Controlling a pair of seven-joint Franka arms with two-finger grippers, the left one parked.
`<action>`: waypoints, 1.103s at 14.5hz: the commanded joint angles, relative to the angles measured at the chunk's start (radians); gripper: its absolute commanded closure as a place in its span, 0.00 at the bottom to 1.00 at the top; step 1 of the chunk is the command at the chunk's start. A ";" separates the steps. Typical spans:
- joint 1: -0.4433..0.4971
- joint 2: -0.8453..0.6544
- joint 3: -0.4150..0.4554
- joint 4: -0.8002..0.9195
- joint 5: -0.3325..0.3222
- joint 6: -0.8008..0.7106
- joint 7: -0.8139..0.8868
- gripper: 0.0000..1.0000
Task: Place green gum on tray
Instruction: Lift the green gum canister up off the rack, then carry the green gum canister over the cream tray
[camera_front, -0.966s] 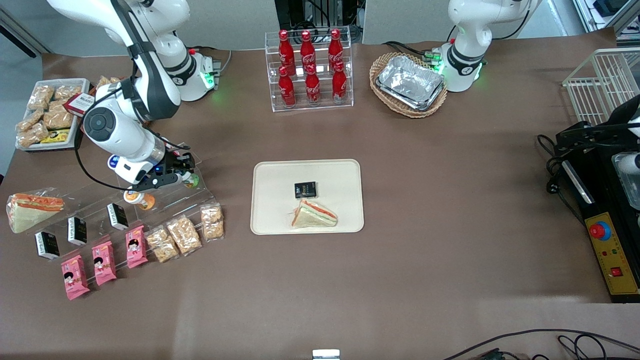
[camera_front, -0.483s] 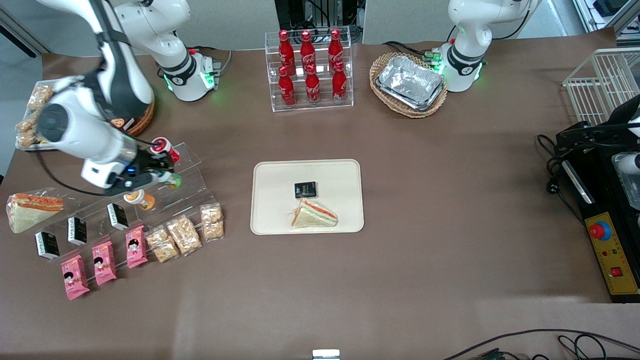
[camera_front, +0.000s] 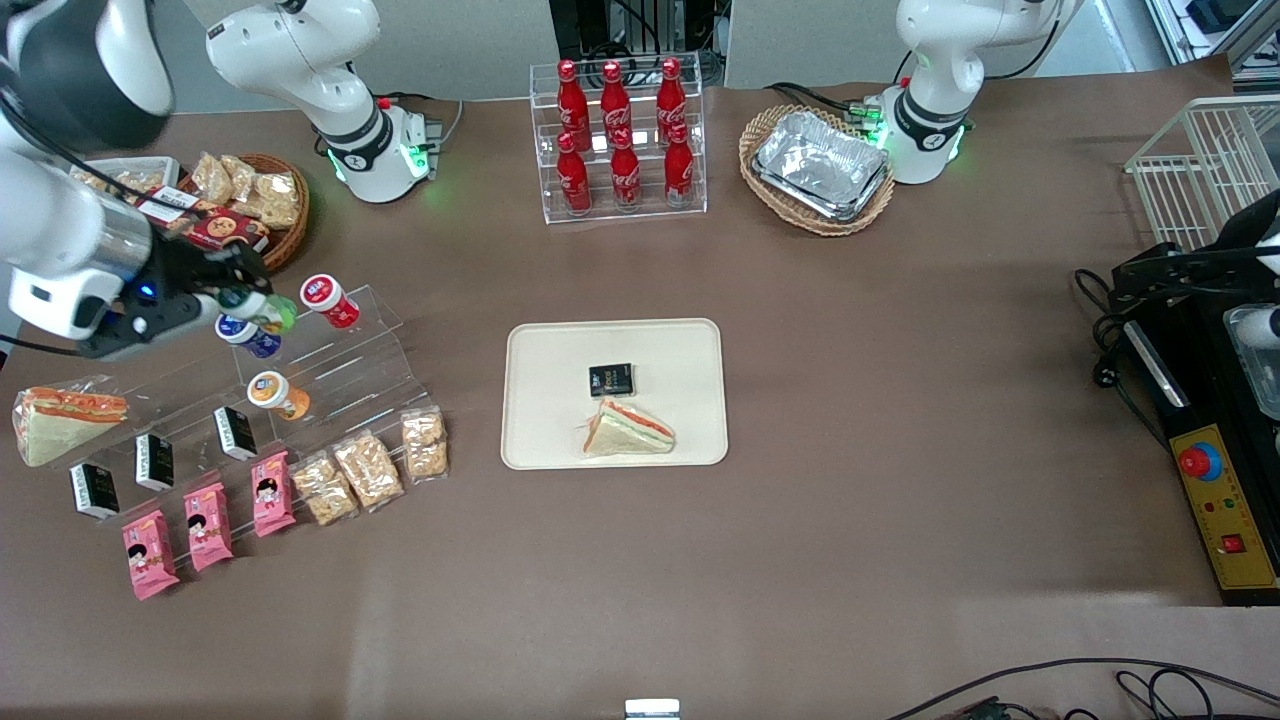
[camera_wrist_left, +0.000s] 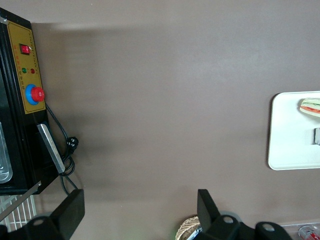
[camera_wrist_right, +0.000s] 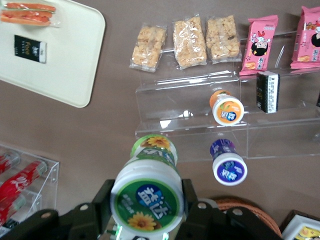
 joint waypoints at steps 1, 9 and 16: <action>0.023 0.070 0.012 0.149 0.013 -0.119 0.092 0.91; 0.345 0.107 0.023 -0.065 0.070 0.185 0.534 0.91; 0.488 0.234 0.025 -0.298 0.082 0.648 0.620 0.91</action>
